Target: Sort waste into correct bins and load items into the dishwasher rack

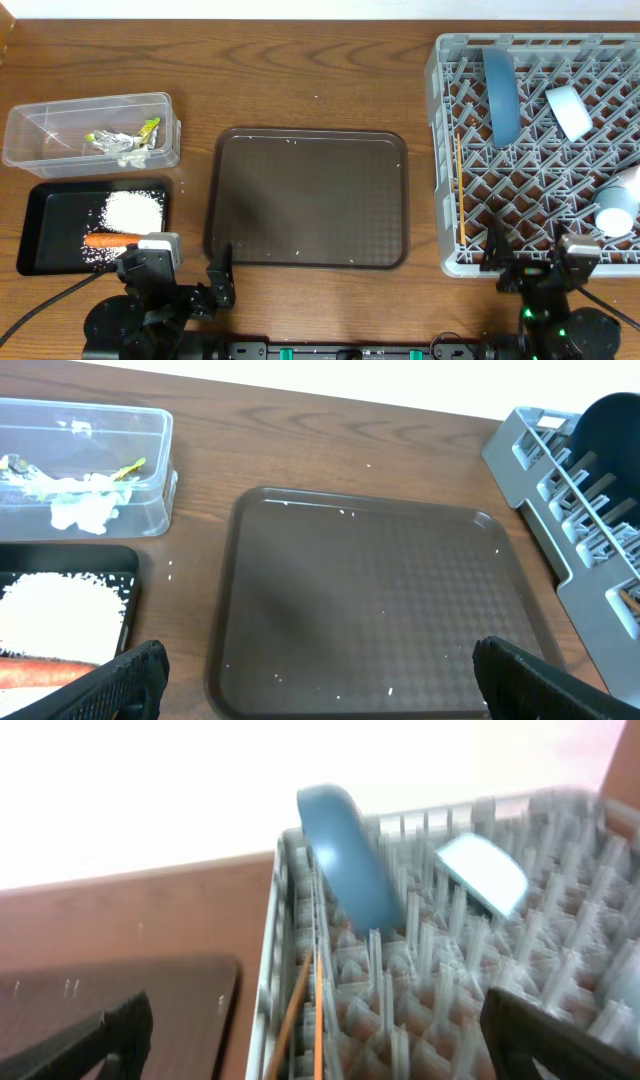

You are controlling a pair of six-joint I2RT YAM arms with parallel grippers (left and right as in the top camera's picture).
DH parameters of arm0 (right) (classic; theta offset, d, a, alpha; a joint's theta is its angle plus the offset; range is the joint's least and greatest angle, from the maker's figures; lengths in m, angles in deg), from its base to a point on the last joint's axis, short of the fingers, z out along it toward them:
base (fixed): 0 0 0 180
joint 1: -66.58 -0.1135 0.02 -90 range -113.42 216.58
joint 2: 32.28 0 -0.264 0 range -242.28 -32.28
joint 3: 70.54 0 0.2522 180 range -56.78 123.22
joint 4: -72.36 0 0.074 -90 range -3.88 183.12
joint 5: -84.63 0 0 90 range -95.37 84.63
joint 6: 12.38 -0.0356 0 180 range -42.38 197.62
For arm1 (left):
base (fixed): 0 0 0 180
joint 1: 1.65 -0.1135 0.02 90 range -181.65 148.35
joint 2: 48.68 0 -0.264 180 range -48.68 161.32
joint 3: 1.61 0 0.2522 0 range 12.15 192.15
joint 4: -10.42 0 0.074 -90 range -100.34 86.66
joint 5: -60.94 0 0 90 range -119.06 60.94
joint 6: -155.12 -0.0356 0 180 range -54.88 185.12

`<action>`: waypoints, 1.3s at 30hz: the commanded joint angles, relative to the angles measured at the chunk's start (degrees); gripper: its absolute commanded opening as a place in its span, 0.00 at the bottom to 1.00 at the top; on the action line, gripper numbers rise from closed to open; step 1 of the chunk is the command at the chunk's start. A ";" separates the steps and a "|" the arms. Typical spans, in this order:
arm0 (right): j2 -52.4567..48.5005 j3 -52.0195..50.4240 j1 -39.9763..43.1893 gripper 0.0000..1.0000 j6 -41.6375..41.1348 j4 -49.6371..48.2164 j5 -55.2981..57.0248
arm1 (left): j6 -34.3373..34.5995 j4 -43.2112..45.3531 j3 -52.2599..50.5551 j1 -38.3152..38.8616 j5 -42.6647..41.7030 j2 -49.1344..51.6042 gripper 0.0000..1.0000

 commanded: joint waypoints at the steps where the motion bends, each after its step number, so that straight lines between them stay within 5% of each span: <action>1: 0.42 -6.58 -1.57 0.99 0.20 -9.73 0.28 | 0.72 0.02 -0.22 -0.20 0.68 -0.15 0.98; 9: 0.44 -21.53 -2.91 0.99 2.84 -35.19 0.50 | 0.72 0.02 -0.22 -0.20 0.68 -0.17 0.98; 16: 0.46 -22.18 -3.82 0.99 6.19 -25.53 0.48 | 0.72 0.02 -0.22 -0.20 0.68 -0.15 0.98; 39: 0.42 -22.18 -3.80 0.99 6.19 -25.55 0.52 | 0.72 0.02 -0.22 -0.20 0.68 -0.17 0.98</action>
